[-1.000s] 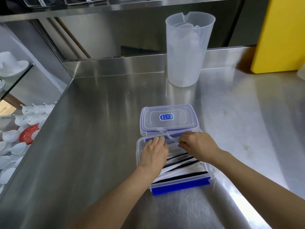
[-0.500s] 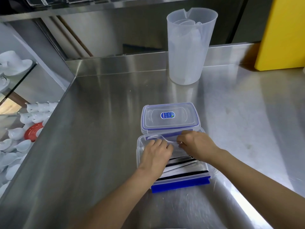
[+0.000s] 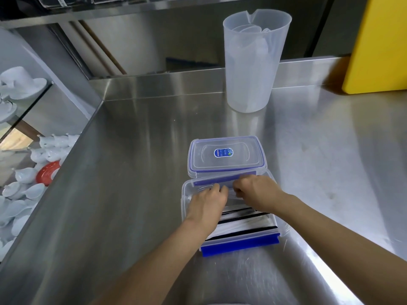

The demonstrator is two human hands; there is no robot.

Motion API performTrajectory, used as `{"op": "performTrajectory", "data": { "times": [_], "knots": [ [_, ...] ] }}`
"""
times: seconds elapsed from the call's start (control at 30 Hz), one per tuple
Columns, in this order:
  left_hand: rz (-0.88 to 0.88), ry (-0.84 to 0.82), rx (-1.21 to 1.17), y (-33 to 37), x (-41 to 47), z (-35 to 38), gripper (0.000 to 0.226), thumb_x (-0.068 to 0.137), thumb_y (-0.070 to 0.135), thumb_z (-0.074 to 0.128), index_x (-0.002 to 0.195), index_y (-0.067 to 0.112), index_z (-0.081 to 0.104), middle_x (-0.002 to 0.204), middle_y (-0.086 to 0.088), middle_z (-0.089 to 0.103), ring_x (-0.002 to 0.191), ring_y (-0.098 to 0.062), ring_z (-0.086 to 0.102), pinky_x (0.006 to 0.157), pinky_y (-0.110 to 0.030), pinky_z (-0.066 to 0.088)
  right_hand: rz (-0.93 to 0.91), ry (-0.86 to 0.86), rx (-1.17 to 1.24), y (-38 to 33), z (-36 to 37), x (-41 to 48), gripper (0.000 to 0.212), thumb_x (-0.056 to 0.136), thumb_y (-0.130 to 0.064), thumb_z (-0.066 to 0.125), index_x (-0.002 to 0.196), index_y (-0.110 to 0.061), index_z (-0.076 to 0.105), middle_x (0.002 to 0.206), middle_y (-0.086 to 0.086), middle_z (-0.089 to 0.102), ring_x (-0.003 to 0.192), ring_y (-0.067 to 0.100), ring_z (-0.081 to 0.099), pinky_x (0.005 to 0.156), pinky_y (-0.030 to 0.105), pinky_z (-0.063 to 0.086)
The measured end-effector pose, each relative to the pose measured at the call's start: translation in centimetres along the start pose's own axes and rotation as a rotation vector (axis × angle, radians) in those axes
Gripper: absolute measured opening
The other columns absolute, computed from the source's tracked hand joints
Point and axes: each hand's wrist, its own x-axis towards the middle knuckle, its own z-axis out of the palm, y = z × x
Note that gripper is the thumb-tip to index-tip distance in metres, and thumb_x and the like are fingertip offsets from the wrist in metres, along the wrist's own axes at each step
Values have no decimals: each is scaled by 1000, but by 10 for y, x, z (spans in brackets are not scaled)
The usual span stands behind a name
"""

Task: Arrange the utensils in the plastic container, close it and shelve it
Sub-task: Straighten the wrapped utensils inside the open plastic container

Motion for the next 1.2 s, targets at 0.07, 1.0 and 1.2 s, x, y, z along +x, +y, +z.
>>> {"op": "performTrajectory", "data": {
  "times": [0.07,1.0,1.2],
  "knots": [
    [-5,-20,4,-3,0,2,27,86,-2,54,111,7,51,104,-12,60,92,-29,62,72,-35,49,3,-47,0,2,-2,0,16,90,-15,49,100,-11,60,107,10,66,91,27,62,80,35,51],
    [145,58,-35,-28,1,3,35,75,-1,66,107,9,63,97,-8,58,90,-26,55,69,-34,44,-169,-40,71,6,12,7,22,91,-21,50,93,-7,67,99,12,67,85,29,62,78,37,52],
    [135,-37,45,-31,-2,3,37,50,-7,76,82,10,69,78,-7,61,69,-25,58,57,-32,46,-262,-23,-2,5,12,8,22,91,-20,49,101,-10,66,105,11,66,91,29,62,81,35,53]
  ]
}}
